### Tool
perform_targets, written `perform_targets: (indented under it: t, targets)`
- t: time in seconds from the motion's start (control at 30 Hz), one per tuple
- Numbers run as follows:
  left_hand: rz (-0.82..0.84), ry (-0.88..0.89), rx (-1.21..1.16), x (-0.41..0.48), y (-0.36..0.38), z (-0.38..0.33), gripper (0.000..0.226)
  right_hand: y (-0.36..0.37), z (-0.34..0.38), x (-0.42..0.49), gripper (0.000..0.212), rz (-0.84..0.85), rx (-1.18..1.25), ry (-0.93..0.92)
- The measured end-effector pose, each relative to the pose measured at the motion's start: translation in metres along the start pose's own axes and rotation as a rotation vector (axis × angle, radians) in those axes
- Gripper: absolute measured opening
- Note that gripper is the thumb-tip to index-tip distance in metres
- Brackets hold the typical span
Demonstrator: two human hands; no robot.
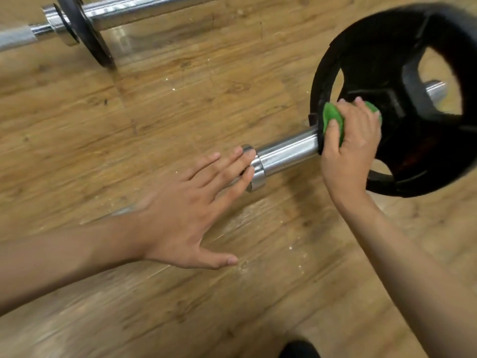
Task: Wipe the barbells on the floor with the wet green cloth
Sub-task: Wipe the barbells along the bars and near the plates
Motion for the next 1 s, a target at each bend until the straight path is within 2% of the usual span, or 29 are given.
perform_targets:
  t: [0.07,0.1,0.2,0.27,0.3,0.4,0.5,0.53,0.6,0.67,0.7,0.8,0.87,0.93,1.0]
  targets:
    - [-0.006,0.009,0.015,-0.001,0.001,-0.008,0.118,-0.004,0.025,-0.014,0.036,0.033,0.006,0.06]
    - [-0.01,0.012,0.018,-0.001,0.001,-0.012,0.118,-0.005,0.043,-0.028,0.037,0.081,0.034,0.016]
    - [-0.022,0.02,0.033,-0.004,0.001,-0.022,0.117,-0.014,0.076,-0.07,0.038,0.24,0.188,-0.244]
    - [-0.009,0.028,0.04,-0.007,0.0,-0.027,0.118,-0.022,0.053,-0.062,0.037,0.3,0.187,-0.408]
    - [0.0,0.03,0.039,-0.009,0.0,-0.029,0.118,-0.025,0.035,-0.054,0.038,0.305,0.146,-0.415]
    - [0.0,0.05,0.043,-0.011,0.0,-0.038,0.12,-0.038,-0.011,-0.02,0.036,0.219,0.054,-0.166]
    - [-0.013,0.066,0.046,-0.01,0.002,-0.047,0.121,-0.038,0.013,-0.022,0.034,0.113,-0.009,0.08]
    - [-0.009,0.067,0.043,-0.009,0.002,-0.05,0.121,-0.037,0.03,-0.03,0.034,0.129,0.002,0.071]
    - [0.002,0.066,0.029,-0.011,0.002,-0.054,0.12,-0.041,0.056,-0.056,0.035,0.233,0.065,-0.117]
    - [-0.004,0.068,-0.008,-0.014,0.002,-0.057,0.116,-0.052,0.049,-0.063,0.039,0.339,0.097,-0.339]
    - [-0.009,0.068,-0.041,-0.015,0.0,-0.056,0.113,-0.055,0.034,-0.056,0.041,0.358,0.09,-0.376]
    - [0.013,0.093,-0.113,-0.019,-0.005,-0.04,0.101,-0.058,-0.003,-0.023,0.035,0.308,-0.018,-0.168]
    - [0.048,0.119,-0.098,-0.023,-0.008,-0.026,0.101,-0.056,-0.002,-0.012,0.03,0.25,-0.117,-0.055]
    - [0.078,0.114,-0.1,-0.027,-0.005,-0.019,0.103,-0.05,0.018,-0.013,0.026,0.234,-0.215,-0.025]
    - [0.082,0.112,-0.127,-0.029,-0.003,-0.021,0.104,-0.045,0.048,-0.023,0.026,0.286,-0.21,-0.112]
Point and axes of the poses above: each hand's wrist, its own x-axis towards the middle knuckle, its own y-axis out of the palm, z = x × y, the point moved 4 cm from there along x, towards the middle knuckle, and after that the axes turned 14 degrees about -z, right-handed, at the moved point
